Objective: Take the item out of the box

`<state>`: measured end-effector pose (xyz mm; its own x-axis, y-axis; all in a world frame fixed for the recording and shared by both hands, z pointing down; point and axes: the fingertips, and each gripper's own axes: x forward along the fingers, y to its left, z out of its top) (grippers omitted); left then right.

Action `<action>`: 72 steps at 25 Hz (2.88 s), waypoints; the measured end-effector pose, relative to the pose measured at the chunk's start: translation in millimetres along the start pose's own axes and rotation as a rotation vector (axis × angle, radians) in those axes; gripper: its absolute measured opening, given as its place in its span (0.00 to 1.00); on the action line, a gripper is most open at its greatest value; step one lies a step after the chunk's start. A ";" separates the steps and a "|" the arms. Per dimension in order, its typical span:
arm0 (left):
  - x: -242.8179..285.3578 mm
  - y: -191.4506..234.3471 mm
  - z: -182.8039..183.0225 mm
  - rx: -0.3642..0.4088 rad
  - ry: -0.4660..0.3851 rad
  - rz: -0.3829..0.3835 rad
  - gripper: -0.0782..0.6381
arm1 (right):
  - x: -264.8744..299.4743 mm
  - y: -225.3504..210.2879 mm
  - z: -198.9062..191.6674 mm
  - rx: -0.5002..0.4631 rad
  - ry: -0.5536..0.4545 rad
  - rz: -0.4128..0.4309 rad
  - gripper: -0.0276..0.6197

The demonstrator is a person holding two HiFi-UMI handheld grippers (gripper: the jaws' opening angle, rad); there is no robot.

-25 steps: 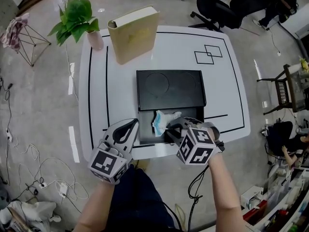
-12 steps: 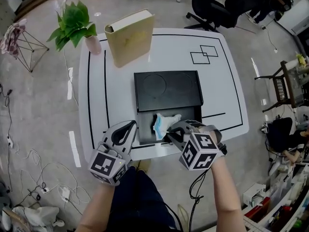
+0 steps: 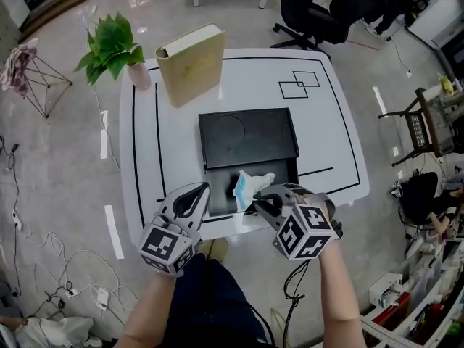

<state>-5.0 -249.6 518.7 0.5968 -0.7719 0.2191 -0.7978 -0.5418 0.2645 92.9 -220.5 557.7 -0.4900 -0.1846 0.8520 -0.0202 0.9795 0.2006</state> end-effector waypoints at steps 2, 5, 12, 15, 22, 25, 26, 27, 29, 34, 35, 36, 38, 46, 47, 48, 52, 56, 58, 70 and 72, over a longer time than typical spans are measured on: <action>-0.7 -1.0 1.2 0.003 -0.001 0.001 0.11 | -6.0 -1.4 1.0 0.024 -0.018 -0.021 0.07; 0.2 -2.8 2.7 0.012 -0.003 -0.006 0.11 | -15.6 -6.3 5.4 0.083 -0.073 -0.073 0.07; 3.5 -8.0 6.8 0.048 -0.005 -0.038 0.11 | -40.0 -21.1 15.9 0.266 -0.236 -0.206 0.07; 4.4 -12.3 14.3 0.059 -0.012 -0.061 0.11 | -49.6 -23.6 15.4 0.367 -0.293 -0.253 0.07; 6.8 -16.0 28.6 0.072 -0.033 -0.074 0.11 | -73.1 -25.2 13.4 0.540 -0.449 -0.340 0.07; 5.2 -16.2 34.5 0.065 -0.039 -0.077 0.11 | -81.9 -24.9 12.9 0.574 -0.491 -0.361 0.07; 5.1 -16.6 36.9 0.064 -0.042 -0.077 0.11 | -84.7 -25.1 13.6 0.584 -0.507 -0.364 0.07; 5.0 -17.2 39.6 0.064 -0.044 -0.078 0.11 | -87.3 -25.6 14.7 0.596 -0.526 -0.365 0.07; 5.0 -18.9 45.2 0.069 -0.050 -0.082 0.11 | -91.9 -26.9 16.8 0.620 -0.559 -0.368 0.07; 4.7 -20.8 57.1 0.076 -0.072 -0.092 0.11 | -102.6 -29.7 22.8 0.646 -0.607 -0.382 0.07; 4.7 -21.0 59.6 0.078 -0.075 -0.093 0.11 | -104.6 -30.1 23.8 0.648 -0.612 -0.386 0.07; 4.6 -21.5 62.6 0.080 -0.078 -0.092 0.11 | -106.9 -30.5 24.7 0.648 -0.615 -0.389 0.07; 4.9 -22.1 70.0 0.082 -0.084 -0.090 0.11 | -111.4 -31.9 26.8 0.645 -0.622 -0.397 0.07; 5.3 -26.5 87.2 0.079 -0.113 -0.098 0.11 | -127.0 -33.6 31.4 0.652 -0.658 -0.419 0.07; 5.3 -27.4 89.0 0.080 -0.116 -0.099 0.11 | -128.8 -33.7 31.7 0.653 -0.662 -0.421 0.07; 5.1 -27.9 89.9 0.083 -0.120 -0.102 0.11 | -130.6 -33.8 32.1 0.653 -0.666 -0.424 0.07; 3.5 -31.6 96.2 0.094 -0.133 -0.111 0.11 | -137.8 -33.5 34.2 0.652 -0.677 -0.432 0.07; 1.1 -33.7 103.0 0.096 -0.146 -0.110 0.11 | -143.3 -33.0 36.7 0.650 -0.689 -0.440 0.07; 0.0 -33.7 106.3 0.097 -0.156 -0.109 0.11 | -145.6 -33.6 38.3 0.648 -0.694 -0.444 0.07; -9.5 -34.8 127.7 0.111 -0.203 -0.110 0.11 | -160.6 -37.0 51.2 0.640 -0.738 -0.467 0.07; -10.6 -35.0 131.1 0.114 -0.212 -0.111 0.11 | -162.0 -37.7 52.5 0.639 -0.742 -0.470 0.07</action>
<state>5.4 -266.1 384.0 0.6597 -0.7514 -0.0098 -0.7400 -0.6518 0.1658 127.3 -223.3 386.6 -0.7153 -0.6673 0.2076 -0.6880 0.7245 -0.0415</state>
